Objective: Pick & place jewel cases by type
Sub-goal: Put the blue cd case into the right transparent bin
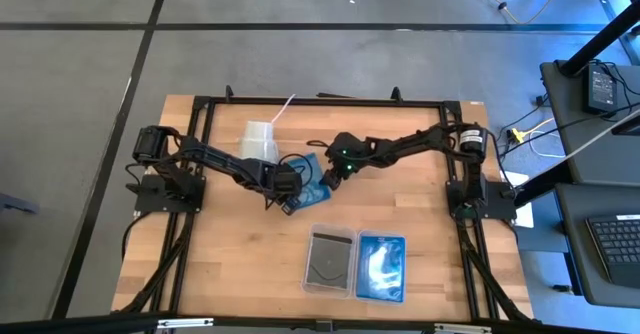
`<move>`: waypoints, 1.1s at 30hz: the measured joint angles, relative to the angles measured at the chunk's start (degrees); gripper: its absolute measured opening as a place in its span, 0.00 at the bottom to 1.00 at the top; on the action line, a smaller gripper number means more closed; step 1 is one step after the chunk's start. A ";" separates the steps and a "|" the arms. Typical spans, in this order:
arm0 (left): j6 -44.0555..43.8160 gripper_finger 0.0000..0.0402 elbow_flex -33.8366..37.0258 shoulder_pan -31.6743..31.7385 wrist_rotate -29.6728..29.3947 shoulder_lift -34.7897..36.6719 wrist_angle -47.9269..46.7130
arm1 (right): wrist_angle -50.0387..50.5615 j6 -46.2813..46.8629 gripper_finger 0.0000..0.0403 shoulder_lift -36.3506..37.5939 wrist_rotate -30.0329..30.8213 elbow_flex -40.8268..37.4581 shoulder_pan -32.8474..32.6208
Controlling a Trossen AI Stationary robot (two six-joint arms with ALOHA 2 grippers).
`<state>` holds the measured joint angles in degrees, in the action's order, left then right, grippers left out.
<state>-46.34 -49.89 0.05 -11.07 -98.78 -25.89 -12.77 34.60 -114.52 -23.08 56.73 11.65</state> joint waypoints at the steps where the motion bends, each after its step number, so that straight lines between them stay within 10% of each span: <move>1: 0.51 0.15 0.00 0.00 -0.24 0.00 0.00 | -0.70 1.02 0.50 -0.06 -1.28 -0.01 0.04; 13: 3.26 0.15 0.07 -0.02 -0.92 -0.02 -0.02 | -2.25 3.80 0.49 0.53 -6.52 -0.20 0.21; 26: 3.46 0.15 0.13 0.00 -3.06 -0.12 0.21 | -1.96 -13.23 0.49 0.56 -15.24 -0.24 -4.79; 33: 2.77 0.15 0.13 0.09 -4.67 -0.59 3.63 | -14.43 -19.07 0.49 0.61 -4.67 0.36 -7.11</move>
<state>-43.57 -49.76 0.14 -15.74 -99.37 -22.26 -27.20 15.53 -113.91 -27.75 57.09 4.53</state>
